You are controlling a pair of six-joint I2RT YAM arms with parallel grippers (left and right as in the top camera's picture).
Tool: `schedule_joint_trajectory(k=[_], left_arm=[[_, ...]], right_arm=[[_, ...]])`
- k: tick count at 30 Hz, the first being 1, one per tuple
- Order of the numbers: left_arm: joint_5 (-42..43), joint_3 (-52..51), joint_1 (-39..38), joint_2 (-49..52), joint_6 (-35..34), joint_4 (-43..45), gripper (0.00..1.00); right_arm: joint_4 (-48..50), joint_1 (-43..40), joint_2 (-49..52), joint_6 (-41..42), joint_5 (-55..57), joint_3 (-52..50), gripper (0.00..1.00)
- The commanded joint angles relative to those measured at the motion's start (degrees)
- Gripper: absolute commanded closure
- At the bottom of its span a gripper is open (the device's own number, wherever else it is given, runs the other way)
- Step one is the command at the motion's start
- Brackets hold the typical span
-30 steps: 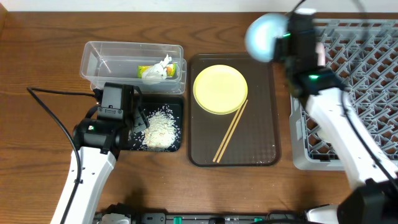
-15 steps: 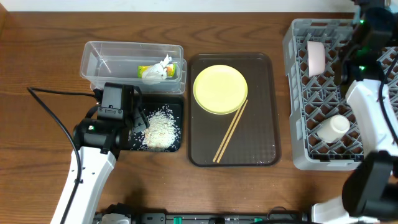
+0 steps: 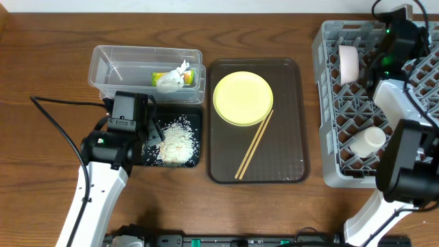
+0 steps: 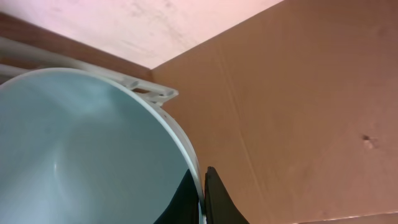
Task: Sort waste into correct bins and load items into the dishwasher rack
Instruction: 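Place the light-blue bowl into the rack with the right gripper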
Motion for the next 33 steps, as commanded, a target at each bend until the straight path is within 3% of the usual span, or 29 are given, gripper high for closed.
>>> schedule_joint_trajectory(k=[1,7,15,19,23,33], left_arm=[[-1.31,-0.52,0.35,0.24,-0.59,-0.15,0.27],[-1.31,-0.52,0.35,0.24,-1.01,-0.17,0.27],[-1.31,-0.52,0.35,0.24,-0.98,-0.15,0.27],[-1.31,-0.52,0.35,0.24,-0.98,-0.15,0.27],[-1.31,-0.52,0.35,0.24,-0.98,-0.17,0.27],[-1.31,-0.52,0.35,0.24,-0.98,-0.15,0.27]], right_arm=[[1.46,-0.31,2.38,-0.24,1.90,0.13,0.99],[2.38,0.42,4.17,1.05,2.25,0.11,0.99],[-0.70,3.82,4.15,10.67,5.68,0.11,0.99],[-4.31,6.34,4.15,13.73,5.68,0.11,0.85],[-6.23,7.93,3.91,16.79,5.70,0.11,0.84],[-5.92,6.21,0.50,17.00,6.45,0.11,0.99]])
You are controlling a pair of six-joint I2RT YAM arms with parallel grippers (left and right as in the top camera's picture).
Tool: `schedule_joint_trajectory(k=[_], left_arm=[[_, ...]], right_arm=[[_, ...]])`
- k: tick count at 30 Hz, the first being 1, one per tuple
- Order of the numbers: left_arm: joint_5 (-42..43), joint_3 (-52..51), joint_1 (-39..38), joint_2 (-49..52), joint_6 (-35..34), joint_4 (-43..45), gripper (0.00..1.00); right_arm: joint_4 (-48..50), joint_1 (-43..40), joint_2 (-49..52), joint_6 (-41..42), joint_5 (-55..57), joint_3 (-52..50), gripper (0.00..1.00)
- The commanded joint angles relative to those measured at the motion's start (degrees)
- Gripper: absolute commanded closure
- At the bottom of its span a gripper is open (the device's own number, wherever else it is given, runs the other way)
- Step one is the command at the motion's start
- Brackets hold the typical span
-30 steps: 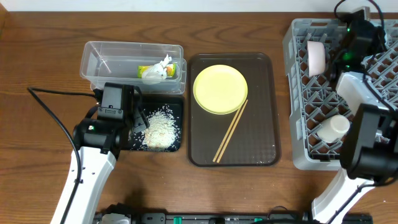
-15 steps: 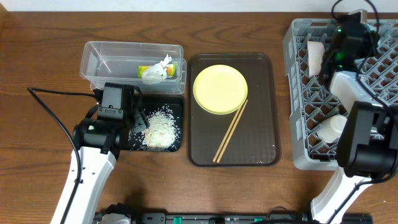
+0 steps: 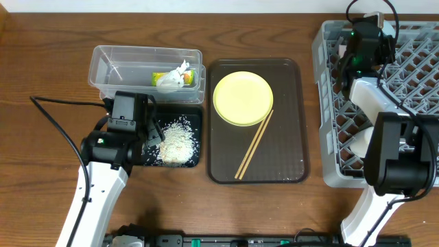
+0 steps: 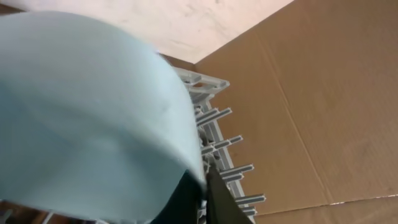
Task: Sort waste into correct bins and load items into the dishwasher rack
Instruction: 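Place the light-blue bowl into the rack with the right gripper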
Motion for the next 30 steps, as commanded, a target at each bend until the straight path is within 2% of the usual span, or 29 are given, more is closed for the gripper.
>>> schedule_joint_trajectory(k=[1,12,17,22,26,30], left_arm=[[-1.31,-0.52,0.35,0.24,-0.96,-0.15,0.27],[-1.31,-0.52,0.35,0.24,-0.96,-0.15,0.27],[-1.31,-0.52,0.35,0.24,-0.96,-0.17,0.27],[-1.31,-0.52,0.35,0.24,-0.96,-0.17,0.27],[-1.31,-0.52,0.35,0.24,-0.96,-0.17,0.27],[-1.29,-0.52,0.35,0.24,-0.96,-0.17,0.27]], right_arm=[[-0.02,-1.51,-2.51,1.22,1.42,0.02,0.99],[0.85,-2.73,-3.50,1.20,2.78,0.02,0.99],[5.57,-3.65,-3.58,-2.14,7.82,0.02,0.99],[4.74,-3.87,-3.56,-4.09,9.01,0.02,0.99],[2.32,-3.58,-3.45,-2.45,8.98,0.02,0.99],[-2.60,-3.65,-3.45,3.76,8.61,0.02,0.99]])
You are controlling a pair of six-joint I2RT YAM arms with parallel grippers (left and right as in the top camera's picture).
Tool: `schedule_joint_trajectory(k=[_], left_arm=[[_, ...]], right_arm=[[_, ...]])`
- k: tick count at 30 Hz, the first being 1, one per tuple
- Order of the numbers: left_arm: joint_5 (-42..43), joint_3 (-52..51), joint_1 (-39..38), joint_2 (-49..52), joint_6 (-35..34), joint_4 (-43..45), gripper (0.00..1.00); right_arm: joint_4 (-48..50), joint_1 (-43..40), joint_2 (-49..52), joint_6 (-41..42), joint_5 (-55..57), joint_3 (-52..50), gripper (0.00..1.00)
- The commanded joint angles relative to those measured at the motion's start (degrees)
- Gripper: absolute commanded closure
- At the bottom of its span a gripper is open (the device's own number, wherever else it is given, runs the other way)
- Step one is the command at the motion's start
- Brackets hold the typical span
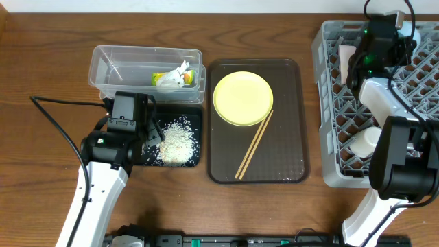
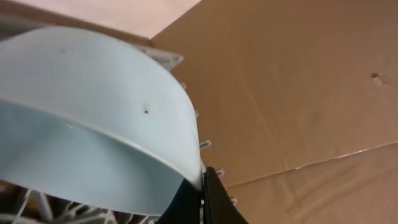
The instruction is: Sort waste into correct bins and load items into the dishwasher rack
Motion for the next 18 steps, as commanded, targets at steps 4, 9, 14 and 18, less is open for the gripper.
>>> schedule_joint_trajectory(k=[4,9,14,18], left_arm=[[-1.29,-0.52,0.35,0.24,-0.96,-0.17,0.27],[-1.29,-0.52,0.35,0.24,-0.96,-0.17,0.27],[-1.29,-0.52,0.35,0.24,-0.96,-0.15,0.27],[-1.31,-0.52,0.35,0.24,-0.96,-0.15,0.27]], right_arm=[[-2.86,-1.11,-1.53,7.54,1.11,0.07,0.99],[-3.32,-0.76,-1.53,8.09,1.09,0.07,0.99],[-9.22,0.52,-1.53,11.87,1.11,0.07,0.99],[-16.52,1.62,-1.53,17.84,1.11,0.07,0.99]])
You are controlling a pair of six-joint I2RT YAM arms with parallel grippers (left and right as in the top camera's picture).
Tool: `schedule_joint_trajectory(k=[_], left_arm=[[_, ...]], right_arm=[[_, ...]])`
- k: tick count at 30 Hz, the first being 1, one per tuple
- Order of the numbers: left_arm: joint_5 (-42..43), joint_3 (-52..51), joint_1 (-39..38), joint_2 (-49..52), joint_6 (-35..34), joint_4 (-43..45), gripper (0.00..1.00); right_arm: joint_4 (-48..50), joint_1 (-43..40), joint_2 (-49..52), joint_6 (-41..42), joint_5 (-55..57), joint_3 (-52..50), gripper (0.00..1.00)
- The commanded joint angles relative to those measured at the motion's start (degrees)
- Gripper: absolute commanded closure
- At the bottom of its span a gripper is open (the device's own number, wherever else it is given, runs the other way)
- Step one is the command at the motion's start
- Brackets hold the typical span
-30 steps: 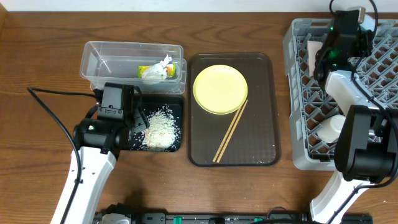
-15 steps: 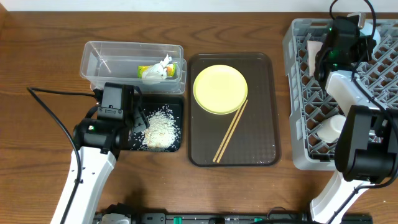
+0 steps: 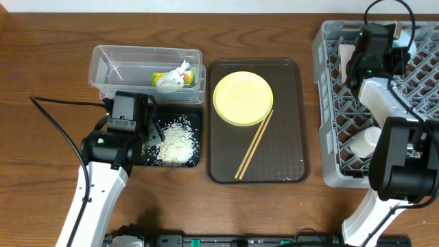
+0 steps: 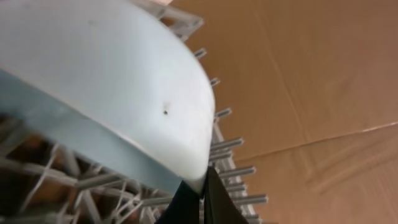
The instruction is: Sort waste into correct bins and load items into the dishwasher rack
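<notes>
My right gripper is shut on the rim of a pale bowl, which is tipped on edge just over the tines of the grey dishwasher rack. From overhead the bowl shows as a pale sliver at the rack's far left corner, beside the right gripper. A white cup lies in the rack. A yellow plate and chopsticks rest on the brown tray. My left gripper hangs over the black bin of rice; its jaws are unclear.
A clear bin holding a crumpled wrapper stands behind the black bin. The left arm's cable runs over the table at the left. Brown cardboard shows behind the rack in the right wrist view.
The right gripper has shifted slightly left with the bowl. The bowl is tipped further and sits closer to the rack's tines. The left arm has not moved.
The right gripper held the bowl by its rim over the rack's far side throughout. It was further right first, then at the far left corner, then back a little right. Now the bowl is tilted low against the tines. The left arm stayed still.
</notes>
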Motion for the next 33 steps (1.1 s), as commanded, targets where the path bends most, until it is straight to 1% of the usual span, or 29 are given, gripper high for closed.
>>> schedule_joint_trajectory(k=[1,4,7,8,9,10,13,17,18,21,22,23,25,27,33], left_arm=[[-1.29,-0.50,0.35,0.24,-0.96,-0.15,0.27],[-1.29,-0.50,0.35,0.24,-0.96,-0.15,0.27],[-1.31,-0.50,0.35,0.24,-0.96,-0.17,0.27],[-1.29,-0.50,0.35,0.24,-0.96,-0.17,0.27],[-1.31,-0.50,0.35,0.24,-0.96,-0.15,0.27],[-1.29,-0.50,0.35,0.24,-0.96,-0.15,0.27],[-1.29,-0.50,0.35,0.24,-0.96,-0.15,0.27],[-1.31,-0.50,0.35,0.24,-0.96,-0.22,0.27],[-1.31,-0.50,0.35,0.24,-0.94,-0.22,0.26],[-1.31,-0.50,0.35,0.24,-0.94,-0.31,0.26],[-1.33,-0.50,0.35,0.24,-0.94,-0.44,0.20],[-1.31,-0.50,0.35,0.24,-0.94,-0.44,0.20],[-1.31,-0.50,0.35,0.24,-0.94,-0.44,0.20],[-1.31,-0.50,0.35,0.24,-0.94,-0.46,0.20],[-1.33,-0.50,0.35,0.24,-0.94,-1.03,0.20]], right_arm=[[-4.04,1.09,-1.01,7.61,0.33,0.02,0.99],[-7.37,1.95,-1.66,12.92,0.28,0.02,0.99],[-10.82,2.80,-3.65,16.00,-1.79,0.02,0.91],[-12.44,3.10,-4.63,16.17,-3.91,0.02,0.83],[-14.56,3.45,-5.95,16.17,-6.84,0.02,0.72],[-15.85,3.69,-6.82,16.17,-8.57,0.02,0.65],[-21.57,4.42,-11.02,16.87,-16.35,0.02,0.47],[-29.57,5.16,-17.46,20.46,-27.82,0.02,0.34],[-31.65,5.35,-19.34,21.77,-32.39,0.02,0.32],[-37.09,6.10,-23.93,23.28,-50.82,0.02,0.30],[-38.71,6.38,-24.96,23.52,-56.46,0.02,0.31],[-40.35,6.73,-25.83,24.65,-62.03,0.02,0.32],[-42.93,7.96,-26.38,27.76,-69.11,0.02,0.32],[-45.46,9.84,-26.08,29.77,-72.74,0.00,0.33],[-52.76,17.68,-22.91,32.83,-72.30,-0.09,0.36]])
